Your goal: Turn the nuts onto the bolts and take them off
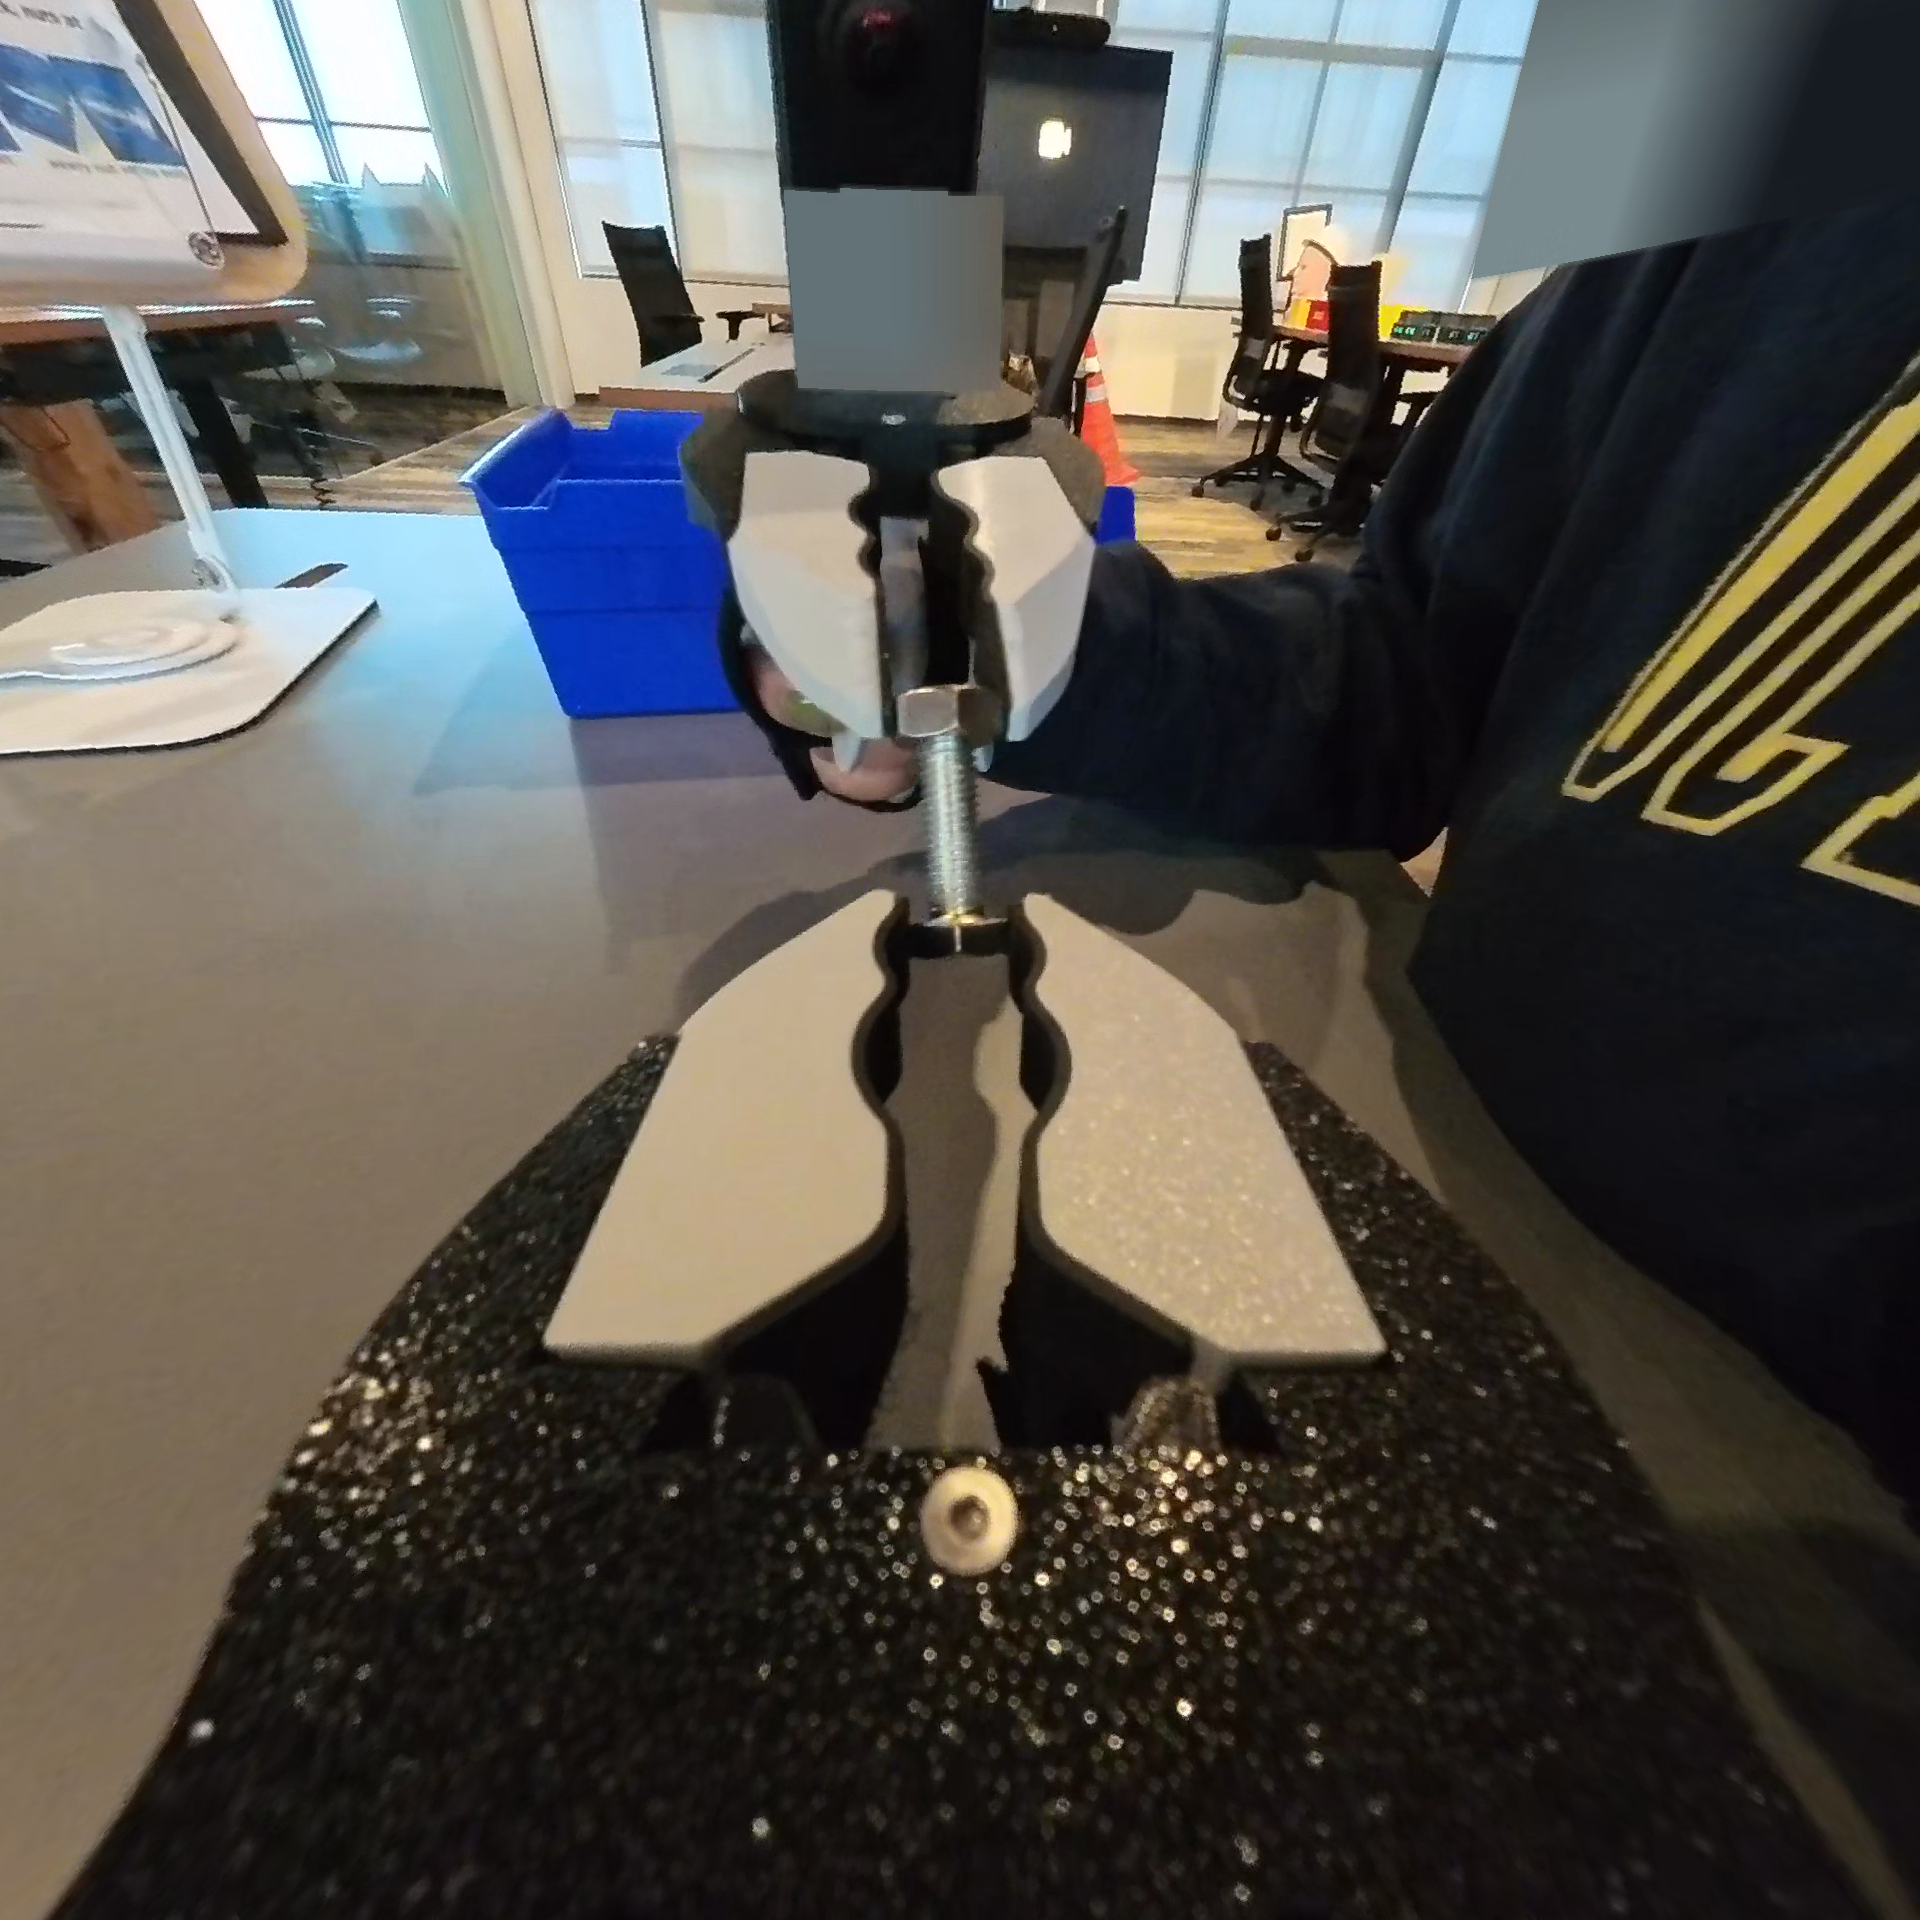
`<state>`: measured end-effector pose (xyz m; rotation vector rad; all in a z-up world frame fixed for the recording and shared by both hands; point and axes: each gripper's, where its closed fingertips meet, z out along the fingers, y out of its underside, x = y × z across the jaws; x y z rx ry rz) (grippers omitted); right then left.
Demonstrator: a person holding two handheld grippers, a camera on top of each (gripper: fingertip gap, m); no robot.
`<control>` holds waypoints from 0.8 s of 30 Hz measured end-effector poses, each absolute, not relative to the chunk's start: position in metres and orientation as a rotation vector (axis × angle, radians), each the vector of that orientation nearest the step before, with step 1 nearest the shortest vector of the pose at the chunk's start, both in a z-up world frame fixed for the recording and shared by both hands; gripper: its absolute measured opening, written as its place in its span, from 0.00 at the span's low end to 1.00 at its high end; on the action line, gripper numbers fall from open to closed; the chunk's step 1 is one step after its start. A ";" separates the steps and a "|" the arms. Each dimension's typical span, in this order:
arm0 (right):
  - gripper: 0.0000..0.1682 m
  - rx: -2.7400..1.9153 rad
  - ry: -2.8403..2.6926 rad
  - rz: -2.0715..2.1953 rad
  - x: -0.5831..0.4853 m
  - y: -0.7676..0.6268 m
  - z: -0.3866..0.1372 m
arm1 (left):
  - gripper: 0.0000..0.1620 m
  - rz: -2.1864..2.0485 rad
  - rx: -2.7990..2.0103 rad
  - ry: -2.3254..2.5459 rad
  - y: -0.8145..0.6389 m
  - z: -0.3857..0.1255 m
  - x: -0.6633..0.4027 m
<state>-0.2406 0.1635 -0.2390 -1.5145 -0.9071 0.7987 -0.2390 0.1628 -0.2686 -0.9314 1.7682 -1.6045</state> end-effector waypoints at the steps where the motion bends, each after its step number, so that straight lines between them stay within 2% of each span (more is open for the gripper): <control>1: 0.10 -1.513 -0.911 0.797 -0.240 0.163 -0.239 | 0.11 -1.605 -0.931 1.770 0.162 -0.269 -0.239; 10: 0.10 -1.552 -0.912 0.739 -0.239 0.165 -0.238 | 0.11 -1.559 -0.959 1.747 0.166 -0.269 -0.236; 24: 0.10 -1.763 -0.270 0.684 -0.221 0.210 -0.235 | 0.11 -1.109 -1.112 1.529 0.210 -0.269 -0.222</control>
